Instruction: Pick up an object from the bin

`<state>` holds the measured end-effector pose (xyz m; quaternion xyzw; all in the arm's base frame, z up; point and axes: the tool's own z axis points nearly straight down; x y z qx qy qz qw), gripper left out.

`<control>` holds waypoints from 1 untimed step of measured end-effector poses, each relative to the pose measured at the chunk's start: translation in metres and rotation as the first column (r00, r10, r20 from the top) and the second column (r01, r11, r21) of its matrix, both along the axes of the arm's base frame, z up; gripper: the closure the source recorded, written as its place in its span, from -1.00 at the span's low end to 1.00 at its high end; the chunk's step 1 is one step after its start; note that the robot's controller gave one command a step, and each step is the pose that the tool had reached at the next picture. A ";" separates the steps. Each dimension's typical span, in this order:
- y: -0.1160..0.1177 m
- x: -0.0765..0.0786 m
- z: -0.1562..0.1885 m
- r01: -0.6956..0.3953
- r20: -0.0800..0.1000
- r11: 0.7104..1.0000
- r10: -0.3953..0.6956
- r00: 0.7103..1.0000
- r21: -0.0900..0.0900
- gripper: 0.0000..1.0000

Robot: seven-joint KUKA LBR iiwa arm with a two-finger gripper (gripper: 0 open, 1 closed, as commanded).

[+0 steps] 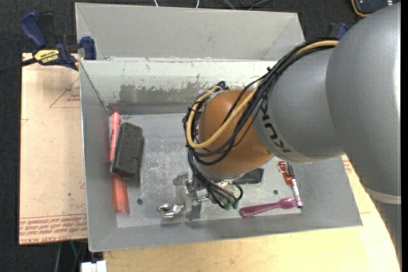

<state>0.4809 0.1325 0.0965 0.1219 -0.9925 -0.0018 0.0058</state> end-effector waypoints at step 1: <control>0.001 0.003 0.043 0.000 0.010 1.000 0.000 1.000 0.002 1.00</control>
Offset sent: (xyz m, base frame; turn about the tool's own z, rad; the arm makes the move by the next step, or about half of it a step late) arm 0.0023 0.0004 0.0823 -0.0001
